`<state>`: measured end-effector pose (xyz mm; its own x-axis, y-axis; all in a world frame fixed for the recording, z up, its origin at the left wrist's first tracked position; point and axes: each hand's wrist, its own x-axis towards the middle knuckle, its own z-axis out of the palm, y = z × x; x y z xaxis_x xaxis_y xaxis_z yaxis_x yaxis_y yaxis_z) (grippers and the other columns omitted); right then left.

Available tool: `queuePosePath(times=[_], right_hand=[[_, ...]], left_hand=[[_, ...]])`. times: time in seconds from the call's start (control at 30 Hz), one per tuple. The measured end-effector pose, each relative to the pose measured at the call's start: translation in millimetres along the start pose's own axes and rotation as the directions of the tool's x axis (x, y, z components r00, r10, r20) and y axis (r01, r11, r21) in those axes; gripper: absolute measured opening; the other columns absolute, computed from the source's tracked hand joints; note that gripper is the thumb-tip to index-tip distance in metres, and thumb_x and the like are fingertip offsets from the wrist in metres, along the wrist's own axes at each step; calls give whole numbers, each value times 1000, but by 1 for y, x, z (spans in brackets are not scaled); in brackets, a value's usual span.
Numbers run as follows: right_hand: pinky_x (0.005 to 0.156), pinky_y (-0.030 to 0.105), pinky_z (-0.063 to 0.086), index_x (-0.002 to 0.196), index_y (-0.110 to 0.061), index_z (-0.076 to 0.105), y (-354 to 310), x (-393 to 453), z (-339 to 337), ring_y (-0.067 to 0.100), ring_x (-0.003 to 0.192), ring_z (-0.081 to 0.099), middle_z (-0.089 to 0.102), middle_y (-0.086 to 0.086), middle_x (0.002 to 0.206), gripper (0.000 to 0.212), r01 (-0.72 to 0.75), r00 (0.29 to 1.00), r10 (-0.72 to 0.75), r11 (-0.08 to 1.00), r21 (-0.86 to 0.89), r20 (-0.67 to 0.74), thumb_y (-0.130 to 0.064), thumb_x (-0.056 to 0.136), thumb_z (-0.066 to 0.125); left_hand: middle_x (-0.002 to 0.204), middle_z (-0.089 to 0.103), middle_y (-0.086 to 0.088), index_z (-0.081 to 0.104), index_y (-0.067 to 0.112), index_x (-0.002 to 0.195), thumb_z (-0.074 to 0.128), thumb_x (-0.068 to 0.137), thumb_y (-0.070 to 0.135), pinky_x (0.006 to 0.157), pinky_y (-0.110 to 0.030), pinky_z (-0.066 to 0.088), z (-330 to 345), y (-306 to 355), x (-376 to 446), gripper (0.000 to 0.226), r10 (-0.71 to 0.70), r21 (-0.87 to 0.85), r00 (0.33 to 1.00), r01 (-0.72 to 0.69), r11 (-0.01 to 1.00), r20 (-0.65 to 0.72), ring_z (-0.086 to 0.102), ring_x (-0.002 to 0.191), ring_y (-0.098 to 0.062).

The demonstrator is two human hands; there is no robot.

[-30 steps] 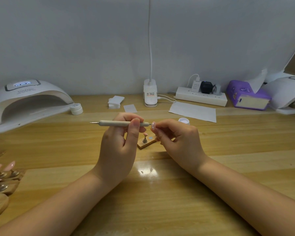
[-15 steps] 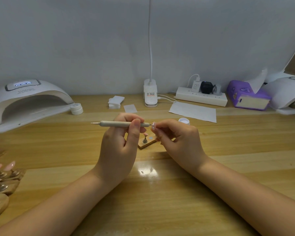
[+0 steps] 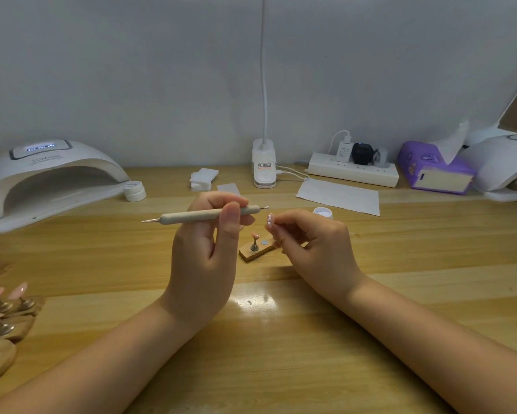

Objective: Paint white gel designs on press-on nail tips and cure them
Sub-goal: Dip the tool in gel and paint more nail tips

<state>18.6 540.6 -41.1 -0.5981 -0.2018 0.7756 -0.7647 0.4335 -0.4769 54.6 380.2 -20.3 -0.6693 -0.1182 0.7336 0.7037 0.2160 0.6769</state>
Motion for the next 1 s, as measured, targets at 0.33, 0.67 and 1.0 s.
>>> queuePosePath(times=[0.33,0.67,1.0], right_hand=[[64,34,58,100,-4,71,1,-1,-2,12,74,70,72,4,82,13,-29,999,30,998,47,-23,-6,89,66],[64,32,58,100,-5,71,1,-1,-1,10,74,70,71,0,84,13,-5,1000,5,1000,21,-30,-7,88,66],[65,29,53,93,-12,75,3,-1,4,6,69,64,71,-5,76,9,-214,975,213,977,7,72,-18,88,69]], left_hand=[[105,62,9,53,28,106,43,97,24,84,-22,51,-2,-7,0,15,28,-8,1000,-28,1000,7,66,98,-11],[102,64,-3,56,28,109,46,98,17,84,-22,49,-5,-16,-2,18,38,116,998,-43,992,43,64,97,-15],[112,62,9,52,47,104,46,99,26,87,-33,51,-3,-35,-7,22,-318,231,933,277,933,169,63,100,-12]])
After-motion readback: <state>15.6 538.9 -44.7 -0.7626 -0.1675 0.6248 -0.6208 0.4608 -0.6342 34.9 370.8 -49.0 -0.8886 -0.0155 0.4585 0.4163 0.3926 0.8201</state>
